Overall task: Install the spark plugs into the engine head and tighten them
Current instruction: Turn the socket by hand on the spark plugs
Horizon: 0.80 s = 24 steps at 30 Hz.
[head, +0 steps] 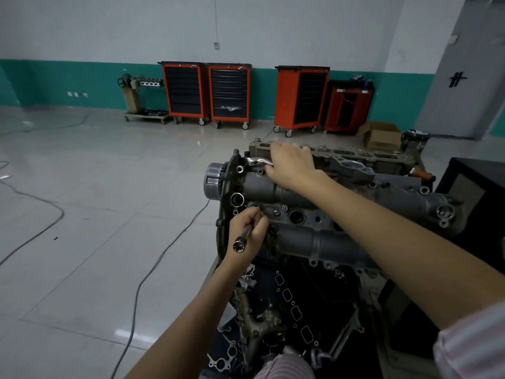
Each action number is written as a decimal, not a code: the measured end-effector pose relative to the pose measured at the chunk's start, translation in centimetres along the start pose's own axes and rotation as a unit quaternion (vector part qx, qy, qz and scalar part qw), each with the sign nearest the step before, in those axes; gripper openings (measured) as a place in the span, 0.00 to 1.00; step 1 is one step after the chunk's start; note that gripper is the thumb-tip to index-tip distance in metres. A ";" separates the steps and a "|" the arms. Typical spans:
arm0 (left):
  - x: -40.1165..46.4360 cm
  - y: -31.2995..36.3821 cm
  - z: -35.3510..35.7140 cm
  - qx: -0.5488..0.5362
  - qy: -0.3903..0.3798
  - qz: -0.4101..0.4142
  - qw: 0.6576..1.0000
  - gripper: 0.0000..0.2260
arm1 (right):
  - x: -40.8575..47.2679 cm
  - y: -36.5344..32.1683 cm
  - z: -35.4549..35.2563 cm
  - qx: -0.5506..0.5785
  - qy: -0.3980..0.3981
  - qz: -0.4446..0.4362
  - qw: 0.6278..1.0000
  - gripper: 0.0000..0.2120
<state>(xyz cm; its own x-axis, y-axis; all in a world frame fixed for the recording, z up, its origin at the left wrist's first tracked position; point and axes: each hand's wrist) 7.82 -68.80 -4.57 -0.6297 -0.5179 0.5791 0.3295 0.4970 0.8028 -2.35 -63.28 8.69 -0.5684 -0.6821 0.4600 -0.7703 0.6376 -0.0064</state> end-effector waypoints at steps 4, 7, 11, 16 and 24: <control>-0.2 0.2 0.2 0.002 0.006 -0.004 1.000 0.16 | -1.0 0.6 0.0 0.027 0.016 0.024 0.999 0.10; -0.2 0.5 0.2 0.003 0.008 -0.013 1.000 0.16 | -0.9 1.4 0.3 0.155 0.026 0.032 0.987 0.11; -0.2 0.8 0.1 0.003 0.002 -0.022 1.000 0.16 | -0.8 1.6 0.8 0.143 0.062 -0.030 0.987 0.09; -0.2 0.8 -0.6 0.022 -0.024 -0.030 0.999 0.15 | -2.0 1.6 1.5 0.084 0.115 -0.079 0.987 0.10; -2.3 1.4 -1.3 0.063 0.016 -0.034 0.997 0.08 | -11.2 -0.4 6.4 0.198 0.184 -0.109 0.956 0.21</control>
<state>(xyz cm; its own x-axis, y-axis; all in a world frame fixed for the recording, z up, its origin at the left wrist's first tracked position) 10.63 -67.77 -4.58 -0.6246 -0.5733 0.5302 0.1947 0.5433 0.8167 2.47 -58.15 -2.15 -0.2973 -0.5648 0.7698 -0.9497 0.2584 -0.1772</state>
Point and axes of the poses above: each hand's wrist, its own x-axis towards the middle knuckle, its own z-axis out of the palm, y = z × x, and after that the axes turned 6 degrees about x, right-handed
